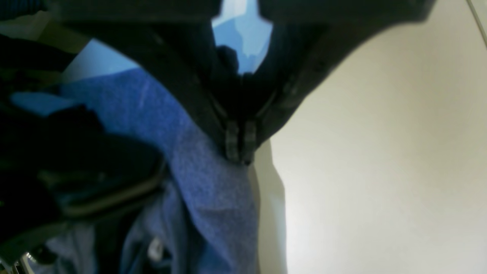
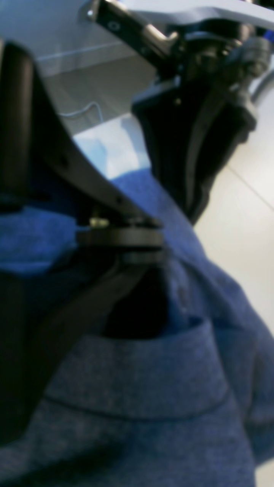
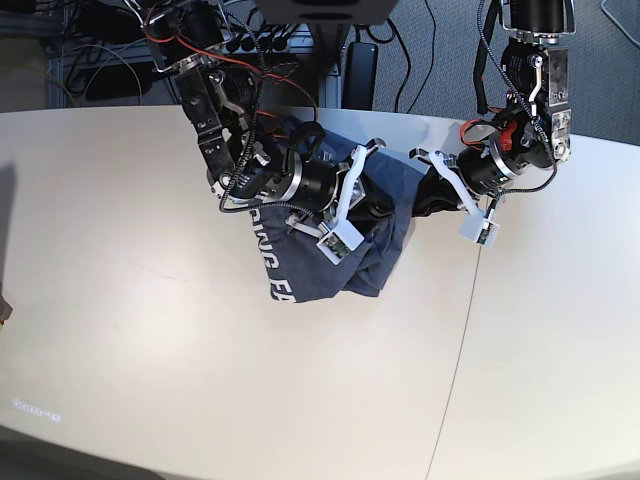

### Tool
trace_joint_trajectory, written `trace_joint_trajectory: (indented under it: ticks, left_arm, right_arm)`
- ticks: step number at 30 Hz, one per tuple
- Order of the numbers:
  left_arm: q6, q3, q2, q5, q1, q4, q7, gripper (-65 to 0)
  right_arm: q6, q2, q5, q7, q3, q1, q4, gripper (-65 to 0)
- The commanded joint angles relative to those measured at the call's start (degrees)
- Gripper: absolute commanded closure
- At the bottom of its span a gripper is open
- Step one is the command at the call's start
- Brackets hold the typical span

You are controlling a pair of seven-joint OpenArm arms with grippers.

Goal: Fold the T-shirt properly
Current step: 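Grasp the folded bundle with the right gripper and fold it over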

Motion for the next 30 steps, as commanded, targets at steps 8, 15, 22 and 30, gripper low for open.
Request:
trace_joint_trajectory:
  ticks: [8, 15, 22, 30]
  left_arm:
    - [-1.05, -0.11, -0.35, -0.52, -0.46, 0.33, 1.16, 0.0]
    - [-1.07, -2.29, -0.55, -1.77, -0.46, 0.33, 1.88, 0.0]
    - [-1.78, -7.98, -0.55, -7.39, -0.42, 0.33, 7.26, 0.0]
    - [-1.78, -9.42, -4.22, -12.15, 0.33, 0.33, 8.94, 0.0]
  right_arm:
    - [1.95, -0.92, 1.11, 6.43, -3.28, 0.92, 0.87, -17.3]
    - [1.95, -0.94, 0.50, 8.22, -2.89, 3.98, 0.92, -23.2]
    - [1.95, -0.92, -1.62, 7.19, 4.90, 10.08, 0.92, -23.2]
    - [1.92, 1.36, -1.33, 2.12, 15.72, 13.62, 0.92, -23.1]
